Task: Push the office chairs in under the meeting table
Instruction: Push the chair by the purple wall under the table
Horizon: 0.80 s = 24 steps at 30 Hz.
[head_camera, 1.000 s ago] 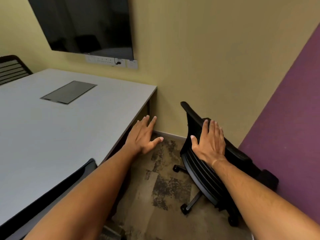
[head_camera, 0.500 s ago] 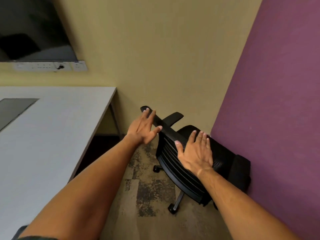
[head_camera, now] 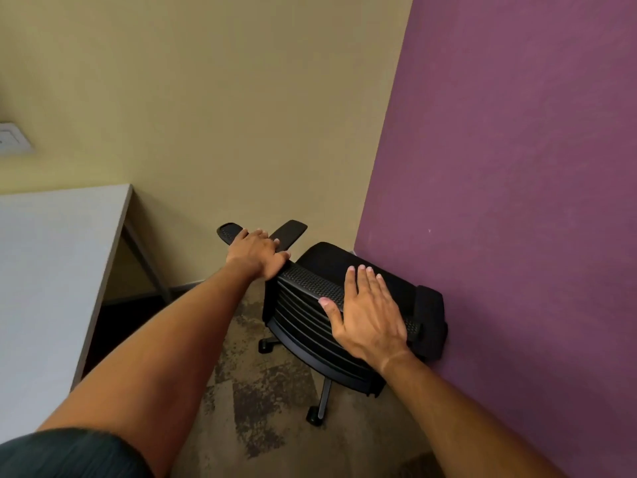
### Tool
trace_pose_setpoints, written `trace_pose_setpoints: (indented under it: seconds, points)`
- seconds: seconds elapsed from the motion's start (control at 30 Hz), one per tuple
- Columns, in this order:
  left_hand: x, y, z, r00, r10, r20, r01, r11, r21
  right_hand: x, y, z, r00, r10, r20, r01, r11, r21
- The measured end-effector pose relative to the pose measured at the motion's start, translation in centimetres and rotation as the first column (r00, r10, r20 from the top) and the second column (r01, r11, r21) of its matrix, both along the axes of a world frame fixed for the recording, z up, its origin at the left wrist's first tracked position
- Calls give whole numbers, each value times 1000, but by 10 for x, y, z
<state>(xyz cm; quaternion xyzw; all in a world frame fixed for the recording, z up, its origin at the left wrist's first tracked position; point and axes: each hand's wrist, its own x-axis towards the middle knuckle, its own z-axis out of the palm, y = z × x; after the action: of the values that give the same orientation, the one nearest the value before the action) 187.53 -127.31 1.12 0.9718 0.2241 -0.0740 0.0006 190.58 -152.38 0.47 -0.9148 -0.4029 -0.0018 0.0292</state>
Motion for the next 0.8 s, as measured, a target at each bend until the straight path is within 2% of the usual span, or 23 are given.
trace_pose_setpoints:
  seconds: [0.23,0.5,0.8]
  points:
    - [-21,-4,-3,999,-16,33,15,999,37,-7,-3,-1,1000,-4,30,5,1000,-26]
    - [-44,-38,-3,996,78,48,-81,995,59,-6,-11,-1,997,38,72,-36,999,-26]
    - [-60,-73,-4,981,192,29,-193,981,32,-3,-11,-1,991,126,40,-126,992,-2]
